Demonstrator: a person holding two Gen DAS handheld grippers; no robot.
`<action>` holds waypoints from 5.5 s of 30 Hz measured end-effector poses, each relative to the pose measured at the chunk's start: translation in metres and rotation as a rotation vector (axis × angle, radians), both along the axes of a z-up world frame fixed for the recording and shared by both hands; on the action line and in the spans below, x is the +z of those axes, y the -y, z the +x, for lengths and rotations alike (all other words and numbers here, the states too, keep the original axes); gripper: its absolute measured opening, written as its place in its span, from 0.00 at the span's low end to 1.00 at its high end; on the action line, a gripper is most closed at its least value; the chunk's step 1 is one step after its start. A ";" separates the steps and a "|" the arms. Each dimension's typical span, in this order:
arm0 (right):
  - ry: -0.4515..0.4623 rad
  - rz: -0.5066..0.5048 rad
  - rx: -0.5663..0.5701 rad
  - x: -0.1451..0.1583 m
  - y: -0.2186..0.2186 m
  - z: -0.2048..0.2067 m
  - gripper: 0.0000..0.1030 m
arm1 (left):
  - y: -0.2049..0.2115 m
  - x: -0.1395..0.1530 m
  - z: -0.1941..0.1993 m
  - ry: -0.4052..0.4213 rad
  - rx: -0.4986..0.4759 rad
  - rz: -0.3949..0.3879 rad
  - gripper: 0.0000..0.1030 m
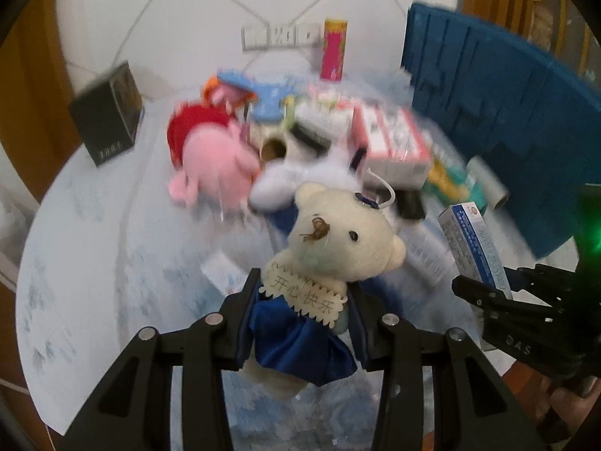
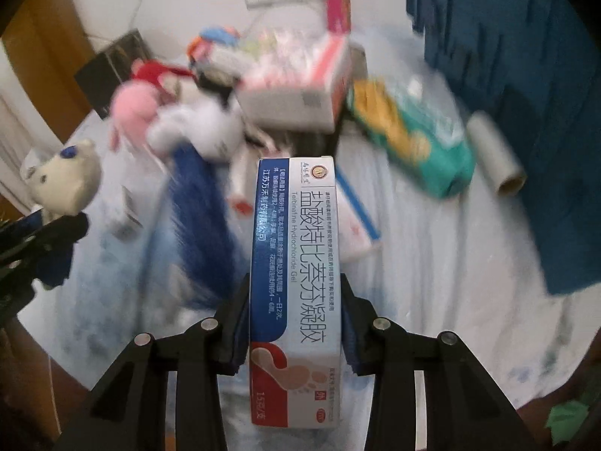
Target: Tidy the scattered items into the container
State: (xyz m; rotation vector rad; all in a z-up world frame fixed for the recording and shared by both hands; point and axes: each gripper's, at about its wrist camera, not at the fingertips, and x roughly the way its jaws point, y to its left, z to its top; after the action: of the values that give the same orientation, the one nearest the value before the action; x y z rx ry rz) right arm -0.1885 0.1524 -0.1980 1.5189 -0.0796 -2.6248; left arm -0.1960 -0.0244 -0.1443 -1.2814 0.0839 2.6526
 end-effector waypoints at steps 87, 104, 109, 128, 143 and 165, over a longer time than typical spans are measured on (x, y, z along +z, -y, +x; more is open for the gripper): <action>-0.192 0.026 -0.031 0.117 -0.052 0.005 1.00 | 0.069 0.032 -0.006 0.018 0.227 -0.111 0.86; 0.092 0.028 0.100 -0.035 -0.019 -0.068 1.00 | 0.053 -0.092 -0.056 0.259 0.334 -0.089 0.86; 0.122 0.033 0.117 -0.056 -0.017 -0.086 1.00 | 0.052 -0.110 -0.070 0.299 0.374 -0.083 0.86; 0.164 0.127 0.159 -0.078 -0.002 -0.097 0.81 | 0.039 -0.113 -0.065 0.313 0.346 -0.015 0.32; 0.109 0.076 0.152 -0.012 -0.007 -0.043 0.72 | 0.036 -0.037 -0.019 0.157 0.259 0.003 0.31; 0.194 -0.009 0.040 -0.046 -0.022 -0.039 0.26 | 0.044 -0.081 -0.025 0.248 0.157 -0.016 0.31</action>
State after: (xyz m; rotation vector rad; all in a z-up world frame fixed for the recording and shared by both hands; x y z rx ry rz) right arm -0.2273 0.1744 -0.2445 1.7493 -0.0762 -2.4360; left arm -0.2210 -0.0684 -0.2256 -1.6750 -0.0333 2.5961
